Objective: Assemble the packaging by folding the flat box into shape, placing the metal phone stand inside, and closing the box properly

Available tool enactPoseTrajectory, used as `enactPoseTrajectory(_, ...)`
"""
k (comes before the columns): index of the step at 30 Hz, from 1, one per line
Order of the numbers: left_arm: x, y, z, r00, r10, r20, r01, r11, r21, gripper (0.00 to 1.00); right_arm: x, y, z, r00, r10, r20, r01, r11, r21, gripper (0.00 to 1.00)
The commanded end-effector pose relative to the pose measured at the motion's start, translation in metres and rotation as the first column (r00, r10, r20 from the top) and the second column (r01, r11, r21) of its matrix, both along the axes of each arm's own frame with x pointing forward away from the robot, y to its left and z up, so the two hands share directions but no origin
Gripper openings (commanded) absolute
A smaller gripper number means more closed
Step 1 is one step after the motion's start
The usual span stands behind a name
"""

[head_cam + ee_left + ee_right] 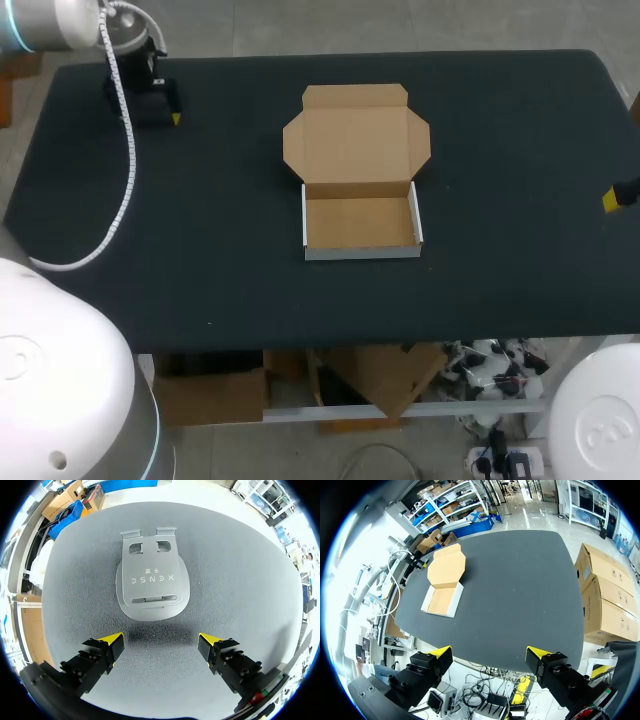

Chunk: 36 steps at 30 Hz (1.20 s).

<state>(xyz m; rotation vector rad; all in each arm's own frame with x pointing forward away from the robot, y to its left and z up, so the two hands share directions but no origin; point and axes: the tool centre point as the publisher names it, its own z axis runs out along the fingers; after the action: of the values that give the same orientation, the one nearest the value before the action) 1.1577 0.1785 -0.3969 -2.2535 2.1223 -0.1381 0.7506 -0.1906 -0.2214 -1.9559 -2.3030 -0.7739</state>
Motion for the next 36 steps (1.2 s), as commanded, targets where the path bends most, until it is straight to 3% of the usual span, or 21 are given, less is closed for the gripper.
enactPoseTrajectory(1,0.006,-0.001,-0.001,1.0,0.0,-0.007,0.0,1.0,0.005,1.0,-0.001,0.0,0.001,1.0,0.0,-0.001,0.0,1.0,0.0,1.0)
enactPoseTrajectory(36,0.033,0.002,-0.004,1.0,0.003,-0.006,-0.002,1.0,0.015,1.0,-0.001,0.0,0.001,1.0,0.0,-0.001,0.0,1.0,0.0,1.0)
